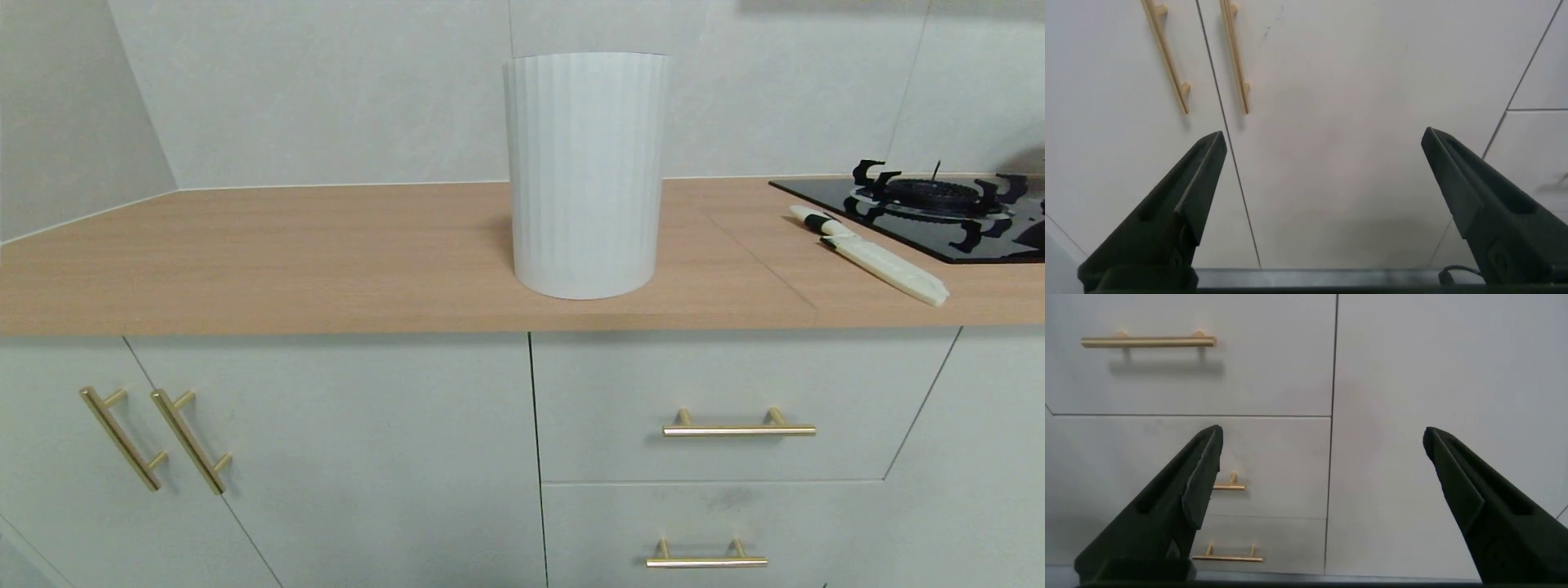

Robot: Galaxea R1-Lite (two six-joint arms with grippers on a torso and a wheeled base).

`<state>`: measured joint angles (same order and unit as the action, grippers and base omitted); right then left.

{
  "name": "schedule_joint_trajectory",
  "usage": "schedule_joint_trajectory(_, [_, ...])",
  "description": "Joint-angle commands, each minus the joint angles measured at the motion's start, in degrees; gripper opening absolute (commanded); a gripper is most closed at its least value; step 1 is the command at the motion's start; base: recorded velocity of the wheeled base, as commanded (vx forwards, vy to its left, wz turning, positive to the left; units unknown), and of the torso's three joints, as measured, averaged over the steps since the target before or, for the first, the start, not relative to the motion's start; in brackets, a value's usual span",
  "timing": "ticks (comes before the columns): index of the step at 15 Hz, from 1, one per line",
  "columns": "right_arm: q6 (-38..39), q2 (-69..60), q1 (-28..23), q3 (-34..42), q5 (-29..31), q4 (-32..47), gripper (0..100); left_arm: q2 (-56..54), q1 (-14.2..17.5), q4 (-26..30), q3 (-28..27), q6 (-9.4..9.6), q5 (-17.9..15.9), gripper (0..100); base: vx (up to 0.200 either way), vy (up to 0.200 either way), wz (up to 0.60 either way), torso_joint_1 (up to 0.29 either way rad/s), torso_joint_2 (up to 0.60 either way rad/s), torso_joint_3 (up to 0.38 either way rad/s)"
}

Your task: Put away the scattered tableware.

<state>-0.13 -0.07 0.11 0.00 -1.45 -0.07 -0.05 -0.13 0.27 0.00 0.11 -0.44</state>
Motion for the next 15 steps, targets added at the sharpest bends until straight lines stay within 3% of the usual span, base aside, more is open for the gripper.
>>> schedule_joint_trajectory(1, [0.0, 0.1, 0.1, 0.0, 0.0, 0.0, 100, 0.0, 0.0, 0.0, 0.0, -0.02, 0.0, 100, 0.200, 0.000, 0.00, 0.002, 0.00, 0.007])
schedule_joint_trajectory(2, [0.0, 0.1, 0.0, 0.0, 0.0, -0.1, 100, 0.0, 0.0, 0.0, 0.0, -0.11, 0.0, 100, 0.200, 0.000, 0.00, 0.002, 0.00, 0.002])
schedule_joint_trajectory(15, [-0.3, 0.1, 0.0, 0.0, 0.0, -0.1, 100, 0.0, 0.0, 0.0, 0.0, -0.02, 0.0, 100, 0.000, 0.000, 0.00, 0.007, -0.03, -0.017])
